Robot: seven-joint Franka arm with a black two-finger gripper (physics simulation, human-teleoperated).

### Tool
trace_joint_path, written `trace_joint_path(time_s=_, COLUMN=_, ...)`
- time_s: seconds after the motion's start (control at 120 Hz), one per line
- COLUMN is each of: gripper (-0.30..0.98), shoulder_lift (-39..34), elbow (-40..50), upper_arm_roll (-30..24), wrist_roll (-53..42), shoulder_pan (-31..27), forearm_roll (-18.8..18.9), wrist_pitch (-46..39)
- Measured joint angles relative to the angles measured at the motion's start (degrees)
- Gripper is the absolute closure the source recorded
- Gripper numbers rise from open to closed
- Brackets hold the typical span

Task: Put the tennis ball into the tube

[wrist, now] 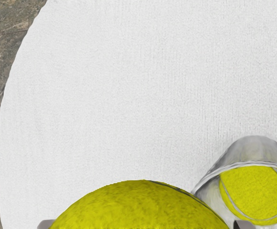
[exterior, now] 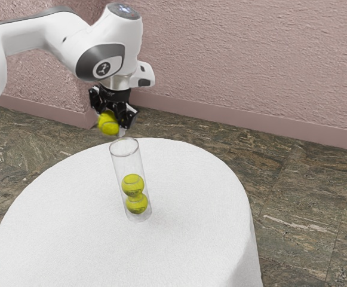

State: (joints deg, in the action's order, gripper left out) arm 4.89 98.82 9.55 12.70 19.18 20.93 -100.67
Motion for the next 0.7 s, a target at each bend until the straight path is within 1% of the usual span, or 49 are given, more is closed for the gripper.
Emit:
trace_joint_path(time_s=0.175, gripper=0.37, shoulder_lift=-0.13, elbow=0.40, upper_arm_roll=-0.66, wrist_roll=-0.01, shoulder_pan=2.25, forearm_roll=-0.16, wrist_pitch=-0.22)
trace_joint_path(time_s=0.3, gripper=0.38, shoulder_lift=-0.30, elbow=0.47, upper_arm_roll=-0.54, wrist_roll=0.25, shoulder_pan=1.67, forearm_roll=-0.56, wrist_pitch=0.17)
trace_joint_path(time_s=0.367, gripper=0.28, shoulder_lift=-0.11, elbow=0.29, upper_arm_roll=-0.71, wrist_roll=0.03, shoulder_pan=1.25, forearm_roll=-0.64, wrist_pitch=0.35)
trace_joint_path(time_s=0.425, gripper=0.21, shoulder_lift=-0.05, elbow=0.15, upper_arm_roll=-1.33, wrist_roll=-0.24, shoulder_pan=1.05, forearm_roll=-0.53, wrist_pitch=0.47)
trace_joint_path(time_s=0.583, gripper=0.10, shoulder_lift=-0.08, elbow=0.04, upper_arm_roll=-1.57, wrist_roll=-0.93, shoulder_pan=2.17, forearm_roll=-0.53, wrist_pitch=0.64)
trace_joint_path(time_s=0.625, gripper=0.08, shoulder_lift=-0.28, elbow=-0.14, upper_arm_roll=-0.28, wrist_roll=-1.78, shoulder_pan=2.67, forearm_roll=-2.23, wrist_pitch=0.57)
trace_joint_path(time_s=0.65, gripper=0.07, shoulder_lift=-0.57, elbow=-0.43, upper_arm_roll=0.94, wrist_roll=-2.76, shoulder_pan=2.41, forearm_roll=-4.34, wrist_pitch=0.49)
trace_joint_path(time_s=0.667, gripper=0.07, shoulder_lift=-0.78, elbow=-0.65, upper_arm_roll=0.93, wrist_roll=-3.61, shoulder_pan=0.73, forearm_roll=-6.30, wrist_pitch=0.43)
trace_joint_path(time_s=0.7, gripper=0.06, shoulder_lift=-1.24, elbow=-1.01, upper_arm_roll=-1.49, wrist_roll=-5.35, shoulder_pan=-6.37, forearm_roll=-9.90, wrist_pitch=0.34)
